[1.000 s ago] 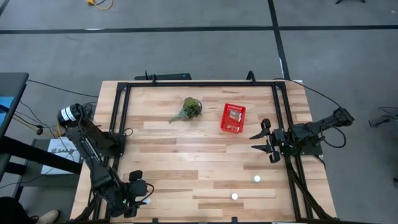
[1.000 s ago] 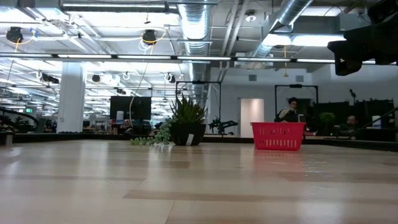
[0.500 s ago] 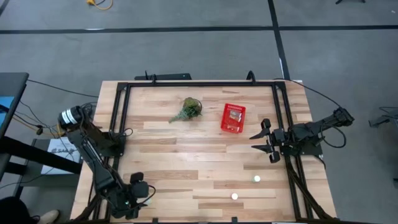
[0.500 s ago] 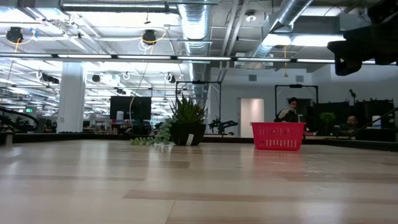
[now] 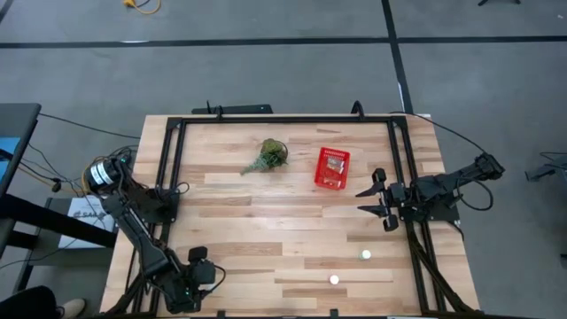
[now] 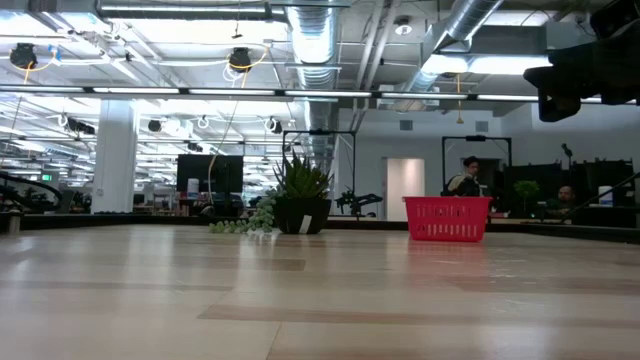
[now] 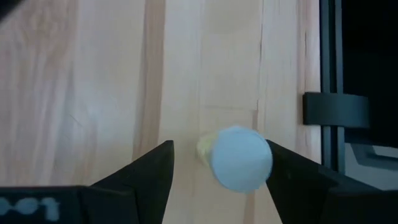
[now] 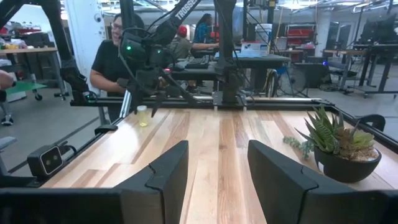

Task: Pick and place pill bottles into a basket
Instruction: Put the yellow pill bottle into the red basket

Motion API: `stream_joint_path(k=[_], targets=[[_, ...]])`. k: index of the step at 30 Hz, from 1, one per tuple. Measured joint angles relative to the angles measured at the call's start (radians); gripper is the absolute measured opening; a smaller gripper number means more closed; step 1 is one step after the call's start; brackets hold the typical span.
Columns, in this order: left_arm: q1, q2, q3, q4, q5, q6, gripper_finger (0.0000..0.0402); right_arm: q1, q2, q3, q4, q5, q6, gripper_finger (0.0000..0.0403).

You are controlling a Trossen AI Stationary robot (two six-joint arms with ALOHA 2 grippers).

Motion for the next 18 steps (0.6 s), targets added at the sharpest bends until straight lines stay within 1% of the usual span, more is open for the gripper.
stream_joint_path(k=[4, 11, 13, 15, 18], targets=[[0.011, 0.000, 0.000, -0.001, -0.015, 0.031, 0.0191, 0.000, 0.000, 0.000, 0.000, 0.000, 0.000, 0.0159], [0.026, 0.000, 0.000, -0.003, -0.016, 0.063, 0.0109, 0.000, 0.000, 0.000, 0.000, 0.000, 0.000, 0.0159], [0.033, 0.000, 0.000, -0.007, -0.017, 0.063, 0.0092, 0.000, 0.000, 0.000, 0.000, 0.000, 0.000, 0.0159], [0.042, 0.000, 0.001, -0.013, -0.017, 0.063, 0.0085, 0.000, 0.000, 0.000, 0.002, 0.000, 0.000, 0.0159], [0.059, 0.000, 0.001, -0.027, -0.029, 0.064, 0.0090, 0.000, 0.000, 0.000, 0.003, 0.000, 0.000, 0.0159]])
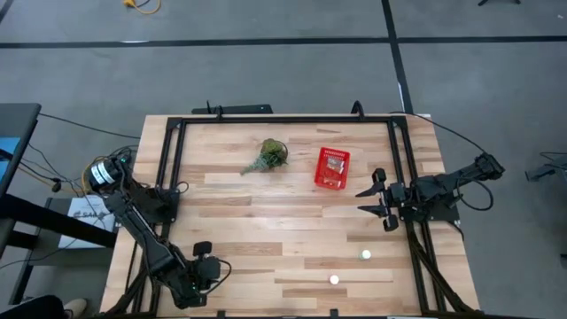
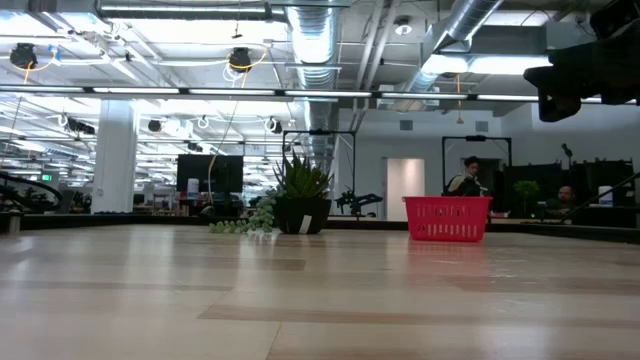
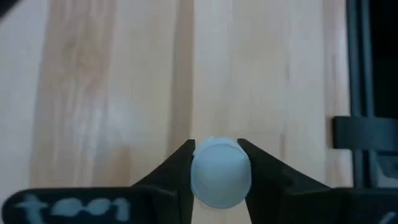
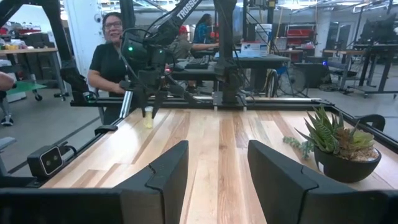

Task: Pick and place pill bottles into a basket
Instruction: Put the yellow pill bottle into the red basket

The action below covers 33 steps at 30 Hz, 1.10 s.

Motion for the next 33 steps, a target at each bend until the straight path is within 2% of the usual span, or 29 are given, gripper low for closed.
stream_joint_path(k=[4, 7, 13, 17, 19, 23, 27, 30, 33], targets=[[0.034, 0.000, 0.000, -0.015, -0.029, 0.034, 0.0112, 0.000, 0.000, 0.000, 0.001, 0.000, 0.000, 0.0159], [0.070, -0.018, 0.000, -0.046, -0.077, 0.069, 0.0110, 0.000, 0.000, 0.000, 0.002, 0.001, 0.000, 0.0159], [0.161, -0.108, -0.001, -0.048, -0.273, 0.213, 0.0086, 0.000, 0.000, 0.000, 0.002, 0.001, -0.007, 0.0159], [0.246, -0.173, -0.001, -0.038, -0.386, 0.335, 0.0098, 0.000, 0.000, 0.000, 0.002, 0.000, -0.007, 0.0159], [0.301, -0.193, -0.001, -0.013, -0.409, 0.412, 0.0106, 0.000, 0.000, 0.000, 0.002, 0.000, -0.007, 0.0159], [0.433, -0.198, -0.001, 0.111, -0.408, 0.623, 0.0103, 0.000, 0.000, 0.000, 0.002, 0.000, -0.007, 0.0159], [0.576, -0.198, -0.001, 0.319, -0.382, 0.857, 0.0090, 0.000, 0.000, 0.000, 0.002, 0.000, -0.008, 0.0159], [0.667, -0.198, -0.001, 0.510, -0.301, 1.026, 0.0092, 0.000, 0.000, 0.000, 0.002, 0.000, -0.008, 0.0159], [0.755, -0.190, -0.001, 0.656, -0.158, 1.108, 0.0103, 0.000, 0.000, 0.000, 0.002, 0.000, -0.009, 0.0159]])
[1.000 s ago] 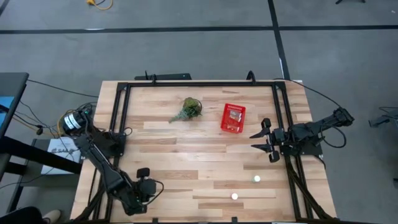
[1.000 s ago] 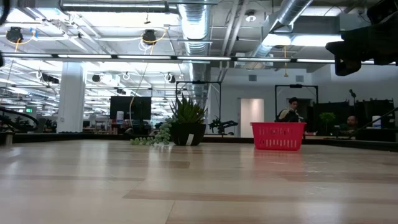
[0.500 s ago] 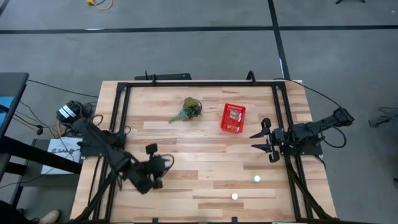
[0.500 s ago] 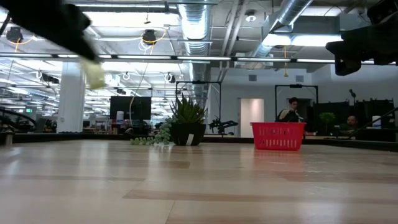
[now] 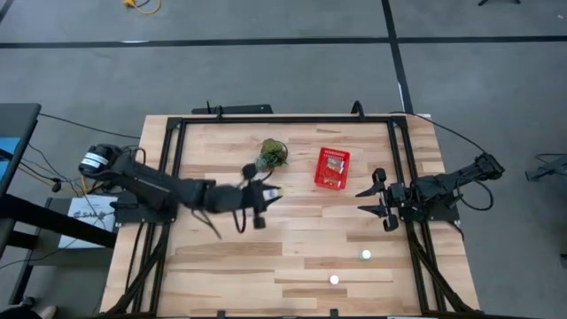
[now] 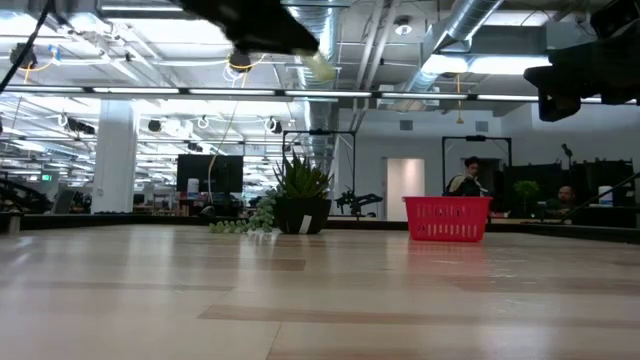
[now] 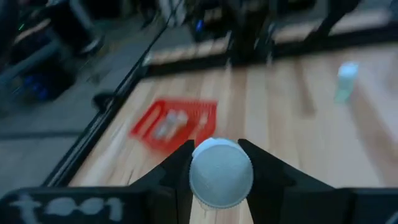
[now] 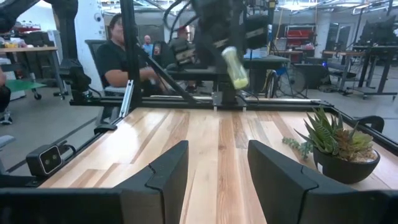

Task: Pick and place pill bottles into a basket
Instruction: Put the yellow pill bottle into the red basket

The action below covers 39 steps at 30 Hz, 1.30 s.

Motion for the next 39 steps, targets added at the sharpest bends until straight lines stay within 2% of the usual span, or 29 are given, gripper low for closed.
stream_joint_path(k=[4, 11, 16, 21, 30, 34, 39], targets=[[0.107, 0.036, 0.002, 0.130, 0.148, 0.033, 0.0102, 0.000, 0.000, 0.000, 0.000, 0.000, 0.000, 0.0159], [0.243, 0.197, 0.004, 0.368, 0.300, 0.059, 0.0092, 0.000, 0.000, 0.000, 0.000, -0.001, 0.001, 0.0159], [0.316, 0.341, 0.118, 0.376, 0.378, 0.044, 0.0103, 0.000, 0.000, 0.000, 0.000, -0.001, 0.001, 0.0159], [0.353, 0.485, 0.300, 0.294, 0.439, 0.045, 0.0096, 0.000, 0.000, 0.000, 0.000, -0.001, 0.001, 0.0159], [0.390, 0.641, 0.566, 0.024, 0.454, 0.036, 0.0101, 0.000, 0.000, 0.000, 0.000, -0.001, 0.001, 0.0159], [0.394, 0.671, 0.620, -0.063, 0.482, 0.021, 0.0097, 0.000, 0.000, 0.000, 0.000, -0.001, 0.001, 0.0159], [0.395, 0.677, 0.621, -0.144, 0.492, 0.007, 0.0095, 0.000, 0.000, 0.000, 0.000, -0.001, 0.001, 0.0159]])
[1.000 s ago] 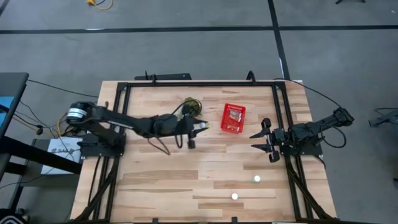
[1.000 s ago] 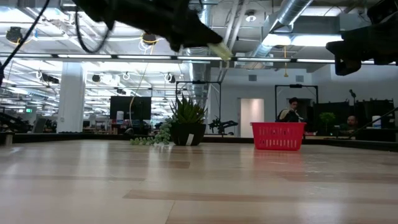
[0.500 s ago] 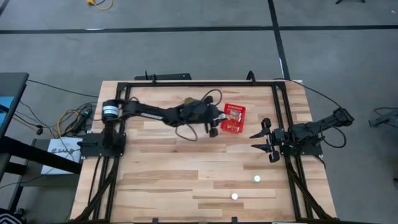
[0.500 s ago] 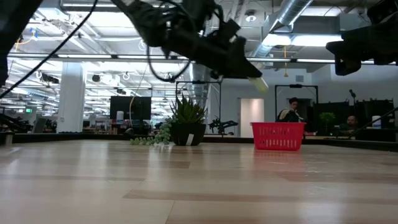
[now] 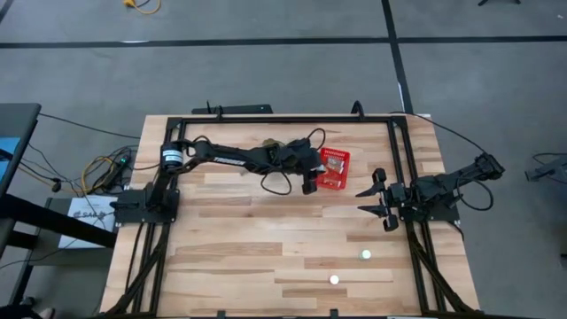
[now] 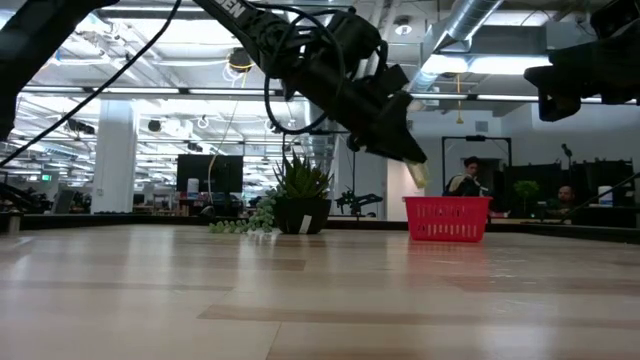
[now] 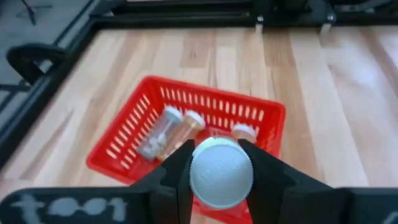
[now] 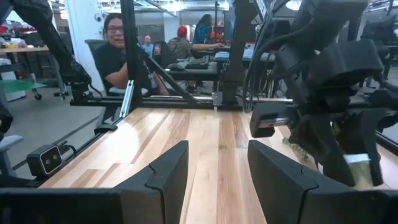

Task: Pick and place pill bottles into a basket
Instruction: Put the yellow pill bottle into the red basket, then move the red basket to the center of the table

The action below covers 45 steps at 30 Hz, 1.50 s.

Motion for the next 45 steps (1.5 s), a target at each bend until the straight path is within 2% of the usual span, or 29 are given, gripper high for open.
stream_joint_path(k=[5, 9, 25, 39, 45], targets=[[0.002, 0.000, 0.000, -0.055, 0.008, -0.008, 0.0099, 0.000, 0.000, 0.000, 0.000, 0.000, 0.000, 0.0159], [0.004, 0.000, 0.000, -0.091, 0.064, -0.011, 0.0097, 0.000, 0.000, 0.000, 0.000, 0.000, 0.000, 0.0159], [0.004, -0.001, 0.000, -0.063, 0.068, 0.014, 0.0102, 0.000, 0.000, 0.000, 0.000, 0.000, 0.008, 0.0159], [0.008, -0.001, 0.000, -0.058, 0.055, 0.015, 0.0184, 0.000, 0.000, 0.000, 0.000, 0.000, 0.009, 0.0159], [-0.003, -0.004, 0.000, 0.030, 0.066, 0.024, 0.0192, 0.003, 0.000, 0.000, 0.000, 0.000, 0.026, 0.0159]])
